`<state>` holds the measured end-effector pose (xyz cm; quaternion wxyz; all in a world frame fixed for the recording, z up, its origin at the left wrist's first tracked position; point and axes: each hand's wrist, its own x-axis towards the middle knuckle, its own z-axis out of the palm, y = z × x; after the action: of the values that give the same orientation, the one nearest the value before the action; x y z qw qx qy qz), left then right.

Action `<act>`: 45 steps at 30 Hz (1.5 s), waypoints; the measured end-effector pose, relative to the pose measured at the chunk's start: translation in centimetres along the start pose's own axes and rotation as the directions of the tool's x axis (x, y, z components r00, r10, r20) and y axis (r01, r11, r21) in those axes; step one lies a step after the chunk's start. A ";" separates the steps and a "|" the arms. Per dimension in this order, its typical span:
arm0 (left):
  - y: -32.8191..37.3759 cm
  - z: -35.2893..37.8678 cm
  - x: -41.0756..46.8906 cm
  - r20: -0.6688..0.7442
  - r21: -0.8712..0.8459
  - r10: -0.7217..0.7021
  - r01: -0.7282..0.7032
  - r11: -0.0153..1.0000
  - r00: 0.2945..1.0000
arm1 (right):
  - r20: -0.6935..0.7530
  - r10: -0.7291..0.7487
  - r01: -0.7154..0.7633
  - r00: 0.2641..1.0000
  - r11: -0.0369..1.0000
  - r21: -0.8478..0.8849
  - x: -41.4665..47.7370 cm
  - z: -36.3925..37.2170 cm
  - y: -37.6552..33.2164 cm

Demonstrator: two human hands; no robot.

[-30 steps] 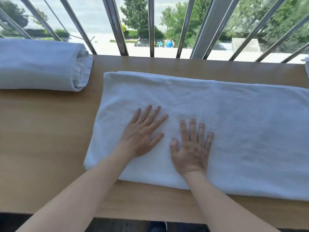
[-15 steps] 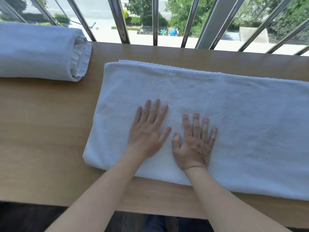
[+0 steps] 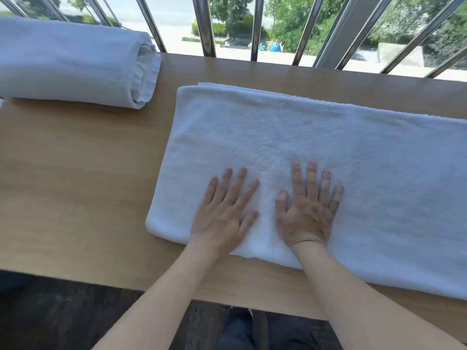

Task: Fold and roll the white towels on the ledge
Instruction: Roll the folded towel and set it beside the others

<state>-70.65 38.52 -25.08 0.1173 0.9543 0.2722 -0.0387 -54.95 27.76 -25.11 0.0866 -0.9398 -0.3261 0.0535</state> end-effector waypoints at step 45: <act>-0.3 -3.7 18.3 0.101 0.048 0.462 -0.468 0.882 0.881 | -0.060 -0.012 0.011 0.998 1.000 -0.014 -0.2 -0.4 -0.3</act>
<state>-55.25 49.02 -24.09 0.1009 0.9926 0.0285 -0.0605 -55.28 27.81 -24.68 0.0901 -0.9397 -0.3292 0.0223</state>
